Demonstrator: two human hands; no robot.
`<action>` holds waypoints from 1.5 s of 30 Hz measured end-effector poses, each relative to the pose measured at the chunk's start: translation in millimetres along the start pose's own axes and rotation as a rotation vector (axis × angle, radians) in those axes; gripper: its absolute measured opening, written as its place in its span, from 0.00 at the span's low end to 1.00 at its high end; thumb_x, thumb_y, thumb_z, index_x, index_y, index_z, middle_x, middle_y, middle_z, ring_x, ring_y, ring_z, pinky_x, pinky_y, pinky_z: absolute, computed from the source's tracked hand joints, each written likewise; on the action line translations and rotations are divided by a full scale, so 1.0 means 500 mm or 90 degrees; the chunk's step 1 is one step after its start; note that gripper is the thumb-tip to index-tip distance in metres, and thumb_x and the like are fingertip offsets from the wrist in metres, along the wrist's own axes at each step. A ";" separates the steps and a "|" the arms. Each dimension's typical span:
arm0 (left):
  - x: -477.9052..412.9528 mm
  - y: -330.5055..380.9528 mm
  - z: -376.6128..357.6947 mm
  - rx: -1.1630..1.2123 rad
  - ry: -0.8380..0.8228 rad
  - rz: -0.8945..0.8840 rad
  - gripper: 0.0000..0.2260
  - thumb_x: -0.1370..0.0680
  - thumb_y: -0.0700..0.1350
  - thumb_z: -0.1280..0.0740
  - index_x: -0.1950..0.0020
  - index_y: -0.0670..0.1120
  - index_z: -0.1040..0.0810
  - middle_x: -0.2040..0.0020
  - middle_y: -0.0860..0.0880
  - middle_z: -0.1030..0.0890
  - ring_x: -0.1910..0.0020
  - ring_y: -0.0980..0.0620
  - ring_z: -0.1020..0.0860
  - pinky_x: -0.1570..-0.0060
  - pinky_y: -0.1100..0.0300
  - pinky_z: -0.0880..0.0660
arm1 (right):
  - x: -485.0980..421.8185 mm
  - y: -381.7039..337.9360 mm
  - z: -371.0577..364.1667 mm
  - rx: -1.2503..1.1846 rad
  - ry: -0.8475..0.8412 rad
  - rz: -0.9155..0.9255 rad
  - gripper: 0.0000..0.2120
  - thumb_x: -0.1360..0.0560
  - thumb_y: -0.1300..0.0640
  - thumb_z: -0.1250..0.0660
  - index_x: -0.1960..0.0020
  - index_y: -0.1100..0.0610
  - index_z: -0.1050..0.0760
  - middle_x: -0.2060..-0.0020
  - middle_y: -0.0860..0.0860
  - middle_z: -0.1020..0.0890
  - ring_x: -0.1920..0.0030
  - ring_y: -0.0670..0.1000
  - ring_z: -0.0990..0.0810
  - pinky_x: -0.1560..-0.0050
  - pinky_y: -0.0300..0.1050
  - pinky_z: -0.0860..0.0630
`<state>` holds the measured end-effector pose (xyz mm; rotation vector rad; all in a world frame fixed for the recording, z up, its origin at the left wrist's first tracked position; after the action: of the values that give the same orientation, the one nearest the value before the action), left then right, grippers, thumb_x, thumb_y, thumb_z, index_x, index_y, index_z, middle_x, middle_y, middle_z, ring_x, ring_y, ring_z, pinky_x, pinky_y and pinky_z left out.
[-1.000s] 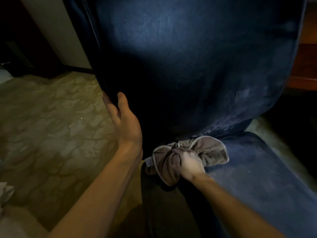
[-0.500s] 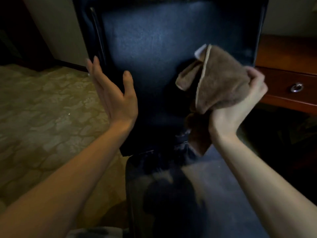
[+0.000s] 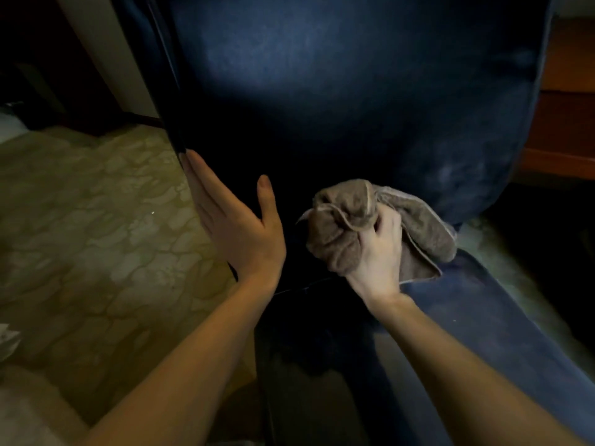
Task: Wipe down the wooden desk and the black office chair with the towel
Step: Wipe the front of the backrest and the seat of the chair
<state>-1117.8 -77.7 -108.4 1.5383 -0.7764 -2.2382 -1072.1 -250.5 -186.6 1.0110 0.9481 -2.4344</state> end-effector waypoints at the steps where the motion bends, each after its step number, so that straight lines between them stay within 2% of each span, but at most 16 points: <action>1: 0.000 0.000 -0.004 -0.002 0.009 -0.009 0.35 0.16 0.52 0.35 0.19 0.34 0.46 0.19 0.36 0.42 0.19 0.40 0.41 0.21 0.49 0.41 | 0.016 0.009 -0.012 -0.010 -0.004 0.008 0.23 0.23 0.52 0.34 0.33 0.62 0.31 0.39 0.58 0.32 0.39 0.62 0.32 0.37 0.56 0.34; 6: 0.001 -0.014 -0.015 -0.008 0.020 -0.030 0.35 0.16 0.52 0.35 0.20 0.32 0.45 0.19 0.35 0.41 0.19 0.40 0.41 0.21 0.48 0.41 | 0.137 0.054 -0.073 0.034 -0.193 0.069 0.19 0.31 0.65 0.22 0.42 0.65 0.20 0.44 0.65 0.21 0.44 0.67 0.22 0.51 0.56 0.20; 8: 0.003 -0.016 -0.017 -0.001 0.017 -0.038 0.35 0.16 0.53 0.36 0.20 0.32 0.45 0.19 0.35 0.42 0.19 0.41 0.42 0.21 0.49 0.42 | 0.166 0.066 -0.106 0.092 -0.369 0.013 0.20 0.26 0.61 0.26 0.36 0.60 0.21 0.34 0.61 0.23 0.35 0.64 0.22 0.48 0.54 0.18; 10: 0.001 -0.016 -0.019 0.002 0.019 -0.043 0.36 0.16 0.54 0.36 0.20 0.31 0.45 0.19 0.35 0.42 0.19 0.41 0.42 0.21 0.50 0.42 | 0.171 0.072 -0.134 0.129 -0.465 -0.098 0.19 0.21 0.56 0.34 0.30 0.56 0.26 0.27 0.55 0.29 0.29 0.58 0.27 0.41 0.52 0.22; 15: 0.000 -0.012 -0.026 -0.013 0.038 -0.051 0.35 0.16 0.53 0.36 0.21 0.30 0.44 0.20 0.33 0.40 0.19 0.39 0.40 0.22 0.48 0.41 | 0.127 0.048 -0.139 0.193 -0.528 -0.174 0.16 0.24 0.49 0.33 0.41 0.56 0.22 0.41 0.58 0.19 0.44 0.62 0.18 0.47 0.52 0.22; 18: 0.002 -0.010 -0.025 -0.017 0.047 -0.047 0.35 0.16 0.52 0.35 0.21 0.30 0.44 0.20 0.33 0.40 0.20 0.39 0.39 0.22 0.48 0.40 | 0.132 -0.016 -0.143 0.117 -0.581 -0.146 0.14 0.24 0.50 0.33 0.44 0.56 0.21 0.47 0.58 0.17 0.47 0.61 0.18 0.49 0.51 0.22; 21: -0.003 -0.013 -0.024 -0.021 0.034 -0.051 0.35 0.15 0.53 0.36 0.21 0.30 0.44 0.20 0.33 0.41 0.20 0.39 0.40 0.21 0.50 0.42 | 0.172 -0.157 -0.199 -0.102 -0.677 -0.117 0.06 0.21 0.54 0.34 0.48 0.55 0.21 0.49 0.56 0.17 0.49 0.58 0.19 0.51 0.47 0.23; 23: 0.001 -0.020 -0.018 -0.007 0.006 -0.065 0.35 0.15 0.53 0.37 0.20 0.30 0.46 0.19 0.33 0.42 0.19 0.40 0.42 0.20 0.50 0.43 | 0.183 -0.220 -0.227 -0.208 -0.732 -0.167 0.13 0.16 0.58 0.39 0.59 0.51 0.30 0.49 0.61 0.20 0.47 0.60 0.22 0.48 0.44 0.28; 25: 0.009 -0.033 -0.014 0.012 -0.040 -0.069 0.35 0.14 0.53 0.37 0.19 0.32 0.48 0.18 0.35 0.45 0.18 0.41 0.45 0.20 0.53 0.46 | 0.179 -0.241 -0.242 -0.171 -0.726 -0.096 0.19 0.15 0.62 0.43 0.63 0.48 0.40 0.51 0.66 0.24 0.45 0.62 0.24 0.42 0.48 0.31; 27: 0.017 -0.047 -0.010 0.020 -0.076 -0.056 0.34 0.14 0.53 0.38 0.18 0.34 0.50 0.17 0.37 0.47 0.17 0.43 0.47 0.20 0.58 0.48 | 0.177 -0.229 -0.228 -0.097 -0.757 -0.031 0.14 0.16 0.59 0.41 0.61 0.57 0.32 0.58 0.61 0.24 0.53 0.59 0.25 0.50 0.48 0.33; 29: 0.019 -0.049 -0.013 0.026 -0.087 -0.048 0.34 0.14 0.53 0.39 0.18 0.35 0.50 0.17 0.37 0.48 0.17 0.43 0.47 0.20 0.59 0.49 | 0.156 -0.193 -0.200 -0.072 -0.712 -0.038 0.08 0.21 0.58 0.33 0.47 0.62 0.22 0.48 0.62 0.18 0.47 0.63 0.21 0.52 0.50 0.28; 31: 0.018 -0.044 -0.017 0.037 -0.090 -0.047 0.34 0.15 0.53 0.39 0.18 0.35 0.51 0.17 0.37 0.48 0.17 0.42 0.47 0.20 0.57 0.48 | 0.141 -0.128 -0.167 0.020 -0.672 0.021 0.17 0.25 0.54 0.31 0.37 0.57 0.21 0.39 0.58 0.18 0.39 0.60 0.20 0.40 0.50 0.23; 35: 0.020 -0.050 -0.022 0.040 -0.074 -0.041 0.34 0.14 0.54 0.39 0.18 0.35 0.50 0.17 0.37 0.47 0.17 0.42 0.47 0.20 0.48 0.43 | 0.096 0.089 -0.050 0.138 -0.551 -0.180 0.18 0.21 0.51 0.34 0.34 0.57 0.21 0.37 0.59 0.18 0.39 0.58 0.19 0.37 0.47 0.27; 38: 0.021 -0.054 -0.027 0.038 -0.052 -0.058 0.34 0.14 0.52 0.38 0.19 0.32 0.48 0.18 0.34 0.45 0.18 0.40 0.45 0.20 0.51 0.45 | 0.037 0.254 0.066 0.151 -0.403 -0.306 0.16 0.23 0.54 0.32 0.36 0.57 0.20 0.37 0.59 0.18 0.36 0.60 0.21 0.31 0.50 0.29; 40: 0.020 -0.056 -0.028 0.033 -0.041 -0.071 0.33 0.15 0.50 0.37 0.20 0.31 0.48 0.19 0.33 0.44 0.19 0.38 0.44 0.20 0.51 0.45 | 0.021 0.317 0.119 0.177 -0.404 -0.342 0.17 0.23 0.51 0.36 0.38 0.56 0.18 0.39 0.59 0.17 0.38 0.60 0.19 0.34 0.54 0.27; 45: 0.018 -0.044 -0.039 0.023 -0.050 -0.062 0.36 0.17 0.49 0.36 0.19 0.31 0.49 0.19 0.33 0.45 0.19 0.39 0.45 0.20 0.50 0.47 | 0.062 0.286 0.134 0.170 -0.490 -0.331 0.17 0.27 0.55 0.30 0.38 0.54 0.19 0.41 0.58 0.16 0.40 0.61 0.19 0.41 0.53 0.22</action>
<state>-1101.9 -69.9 -133.5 1.5441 -0.7828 -2.3798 -1051.3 -401.6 -238.5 -0.1984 0.6594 -3.0364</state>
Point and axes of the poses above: each hand's wrist, its own x-axis away from the middle knuckle, its own z-axis out of the back of the hand, y = z × x, the point moved 3 cm from there along -x, towards the middle knuckle
